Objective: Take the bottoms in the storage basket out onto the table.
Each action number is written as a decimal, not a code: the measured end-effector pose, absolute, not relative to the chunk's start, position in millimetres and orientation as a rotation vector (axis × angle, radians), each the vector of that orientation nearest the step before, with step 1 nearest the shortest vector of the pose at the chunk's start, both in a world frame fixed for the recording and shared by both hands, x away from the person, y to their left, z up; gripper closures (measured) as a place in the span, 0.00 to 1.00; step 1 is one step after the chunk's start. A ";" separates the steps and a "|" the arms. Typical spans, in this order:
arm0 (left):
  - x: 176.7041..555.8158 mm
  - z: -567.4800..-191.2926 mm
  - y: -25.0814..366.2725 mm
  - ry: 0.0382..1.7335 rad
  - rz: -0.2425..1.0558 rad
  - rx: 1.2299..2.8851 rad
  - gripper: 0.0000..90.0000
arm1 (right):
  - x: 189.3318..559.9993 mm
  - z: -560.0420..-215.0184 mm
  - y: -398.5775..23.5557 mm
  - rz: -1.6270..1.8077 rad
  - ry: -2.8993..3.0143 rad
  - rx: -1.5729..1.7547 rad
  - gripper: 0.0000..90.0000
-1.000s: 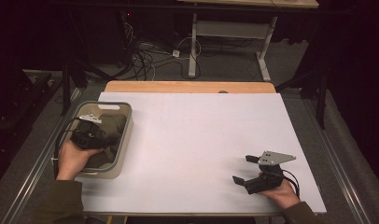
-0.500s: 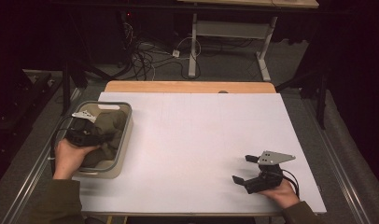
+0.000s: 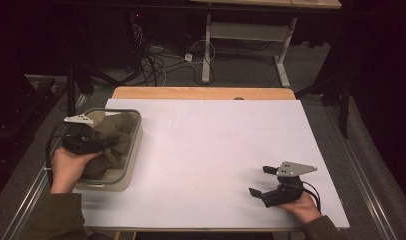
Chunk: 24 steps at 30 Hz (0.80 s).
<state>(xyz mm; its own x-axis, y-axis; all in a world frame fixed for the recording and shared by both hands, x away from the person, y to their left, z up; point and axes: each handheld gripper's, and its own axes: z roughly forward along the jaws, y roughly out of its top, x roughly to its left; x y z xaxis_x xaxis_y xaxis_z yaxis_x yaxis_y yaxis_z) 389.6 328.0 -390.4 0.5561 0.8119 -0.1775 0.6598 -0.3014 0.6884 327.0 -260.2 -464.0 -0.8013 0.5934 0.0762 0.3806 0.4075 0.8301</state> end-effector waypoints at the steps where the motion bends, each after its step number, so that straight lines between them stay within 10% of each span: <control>1: 388.9 -389.0 327.3 1.176 0.265 2.053 0.57 | 326.9 -463.9 -260.2 1.343 2.434 0.857 0.05; 24: 375.9 -356.2 321.5 1.096 0.293 2.017 0.57 | 327.0 -463.5 -260.9 1.345 2.421 0.863 0.05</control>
<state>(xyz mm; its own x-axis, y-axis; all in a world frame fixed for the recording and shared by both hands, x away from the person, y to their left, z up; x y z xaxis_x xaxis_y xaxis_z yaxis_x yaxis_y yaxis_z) 375.9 321.5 -356.2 0.5973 0.7851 -0.1638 0.5990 -0.3009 0.7421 327.0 -260.9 -463.5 -0.7968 0.5998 0.0730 0.3788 0.4017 0.8337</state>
